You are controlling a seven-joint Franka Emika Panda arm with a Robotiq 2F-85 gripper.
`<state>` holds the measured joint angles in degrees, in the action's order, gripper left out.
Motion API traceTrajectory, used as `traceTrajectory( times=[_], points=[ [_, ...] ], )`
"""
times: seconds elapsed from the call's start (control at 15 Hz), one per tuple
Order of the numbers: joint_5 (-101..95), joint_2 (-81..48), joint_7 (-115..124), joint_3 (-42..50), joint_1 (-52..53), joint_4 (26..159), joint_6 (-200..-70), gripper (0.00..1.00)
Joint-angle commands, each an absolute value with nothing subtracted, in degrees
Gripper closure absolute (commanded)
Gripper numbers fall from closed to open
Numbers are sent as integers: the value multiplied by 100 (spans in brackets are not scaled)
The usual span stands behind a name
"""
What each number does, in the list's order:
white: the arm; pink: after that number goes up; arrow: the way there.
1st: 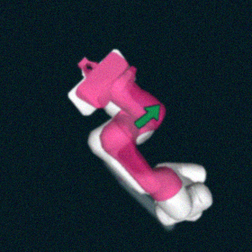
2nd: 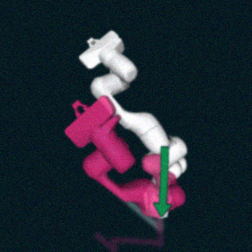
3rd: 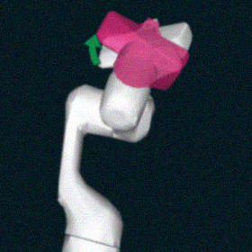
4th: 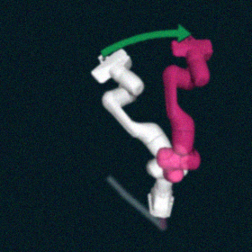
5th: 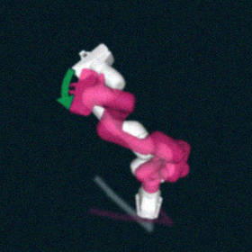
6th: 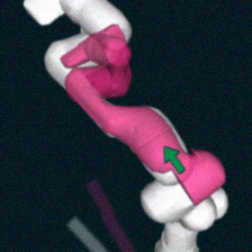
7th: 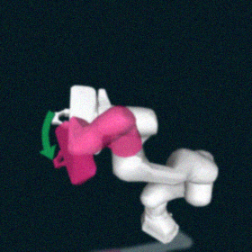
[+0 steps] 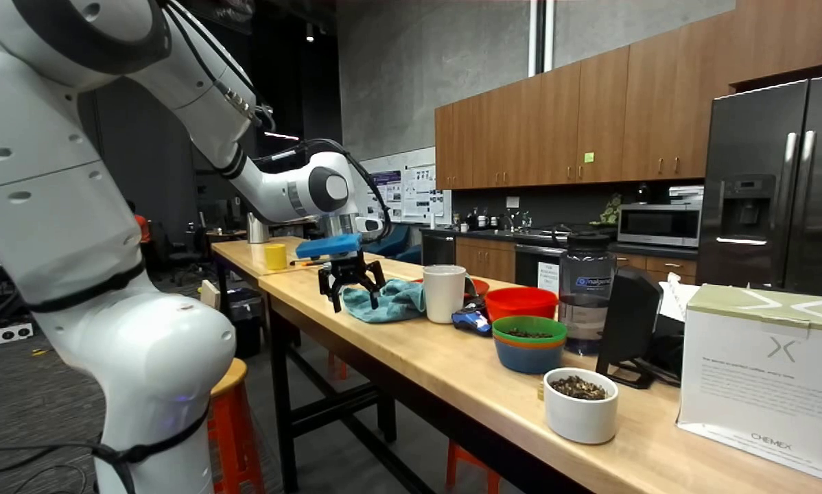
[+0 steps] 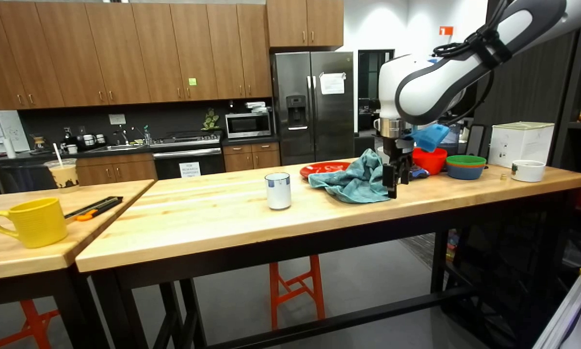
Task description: Wipe the table with the blue towel
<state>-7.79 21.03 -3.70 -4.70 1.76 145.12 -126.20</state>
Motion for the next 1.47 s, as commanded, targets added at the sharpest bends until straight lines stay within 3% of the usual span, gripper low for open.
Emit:
traceTrajectory(
  times=[0.0,1.4],
  points=[
    [-800,2101,-352,-421,229,14504,-12605,0],
    [-799,1958,-281,-468,247,14443,-12637,0]
  ],
)
